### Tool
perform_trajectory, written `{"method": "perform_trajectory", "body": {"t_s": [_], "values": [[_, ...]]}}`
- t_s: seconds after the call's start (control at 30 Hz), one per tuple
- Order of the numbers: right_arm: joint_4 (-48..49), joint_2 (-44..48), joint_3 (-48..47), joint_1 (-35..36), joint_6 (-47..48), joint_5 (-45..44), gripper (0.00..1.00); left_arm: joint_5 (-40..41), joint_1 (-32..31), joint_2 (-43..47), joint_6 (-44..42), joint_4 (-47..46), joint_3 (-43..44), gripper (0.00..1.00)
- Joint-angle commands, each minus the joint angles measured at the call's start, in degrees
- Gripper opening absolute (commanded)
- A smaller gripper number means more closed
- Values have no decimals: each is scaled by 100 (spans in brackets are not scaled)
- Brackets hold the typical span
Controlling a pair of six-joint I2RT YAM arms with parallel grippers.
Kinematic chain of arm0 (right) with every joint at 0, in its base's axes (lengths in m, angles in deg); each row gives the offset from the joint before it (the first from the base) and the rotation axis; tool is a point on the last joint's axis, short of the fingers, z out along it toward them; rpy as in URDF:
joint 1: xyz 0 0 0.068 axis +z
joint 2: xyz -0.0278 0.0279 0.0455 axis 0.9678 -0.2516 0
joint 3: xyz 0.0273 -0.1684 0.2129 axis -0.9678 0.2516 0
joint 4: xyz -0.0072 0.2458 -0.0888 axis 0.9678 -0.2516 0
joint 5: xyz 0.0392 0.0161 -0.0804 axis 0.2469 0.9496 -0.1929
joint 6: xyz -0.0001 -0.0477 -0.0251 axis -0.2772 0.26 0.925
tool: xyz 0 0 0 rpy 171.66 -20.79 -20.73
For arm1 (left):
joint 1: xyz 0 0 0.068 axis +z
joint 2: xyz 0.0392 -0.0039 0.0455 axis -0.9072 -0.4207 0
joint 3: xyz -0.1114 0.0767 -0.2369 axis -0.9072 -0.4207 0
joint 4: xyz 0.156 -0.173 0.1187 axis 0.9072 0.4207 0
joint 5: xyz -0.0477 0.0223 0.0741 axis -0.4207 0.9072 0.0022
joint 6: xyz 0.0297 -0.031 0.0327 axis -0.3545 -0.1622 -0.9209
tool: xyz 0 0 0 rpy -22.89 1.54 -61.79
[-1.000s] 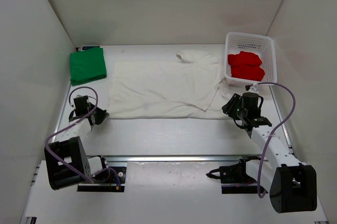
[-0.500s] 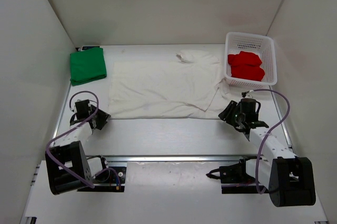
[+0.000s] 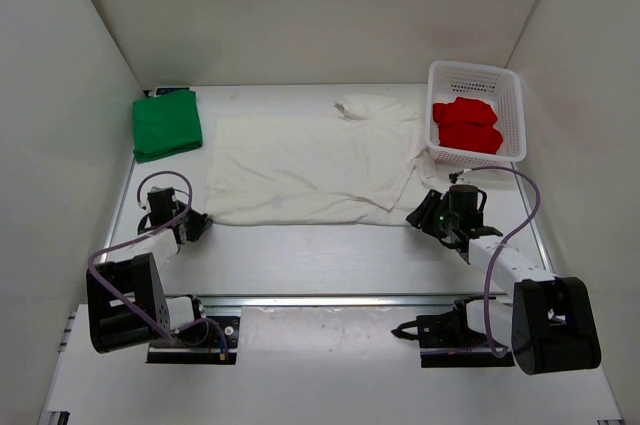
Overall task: Fold and stack the t-shirts
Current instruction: Fold the flattened tshirt in 1/3 of the way
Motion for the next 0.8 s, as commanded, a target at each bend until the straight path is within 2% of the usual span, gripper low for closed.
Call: {"method": "perform_trajectory", "body": {"t_s": [0.0, 0.2, 0.37, 0.4, 0.43, 0.57, 0.73, 0.77], "values": [[329, 79, -23, 74, 15, -33, 35, 128, 8, -15, -120, 53, 239, 0], [207, 228, 30, -23, 77, -226, 36, 462, 210, 257, -559, 579, 266, 0], [48, 140, -243, 250, 209, -420, 37, 402, 43, 495, -578, 502, 204, 0], [92, 141, -191, 224, 130, -315, 37, 236, 52, 521, -508, 510, 91, 4], [205, 132, -199, 215, 156, -209, 36, 208, 95, 591, -464, 441, 81, 16], [206, 53, -190, 276, 174, -164, 36, 129, 105, 767, -393, 492, -68, 47], [329, -70, -128, 285, 173, 2, 37, -135, 70, 759, -121, 107, -262, 64], [338, -114, -129, 294, 165, 29, 36, -135, 52, 732, -60, -16, -288, 65]]}}
